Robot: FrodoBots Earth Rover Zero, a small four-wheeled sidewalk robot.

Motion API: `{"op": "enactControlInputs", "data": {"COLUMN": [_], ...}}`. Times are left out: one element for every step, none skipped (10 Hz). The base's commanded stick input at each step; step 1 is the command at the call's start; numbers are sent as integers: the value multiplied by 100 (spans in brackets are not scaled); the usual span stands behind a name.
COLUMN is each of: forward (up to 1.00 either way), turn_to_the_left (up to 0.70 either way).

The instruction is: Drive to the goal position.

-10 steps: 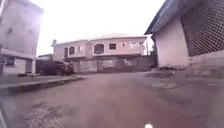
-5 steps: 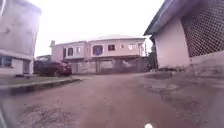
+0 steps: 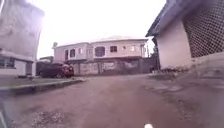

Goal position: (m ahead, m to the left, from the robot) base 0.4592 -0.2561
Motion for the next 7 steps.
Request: {"op": "enactControlInputs", "data": {"forward": [70, 70, 70, 70, 70, 70, 70], "turn_to_the_left": [-15, -18, -22, -25, -28, -28, -28]}}
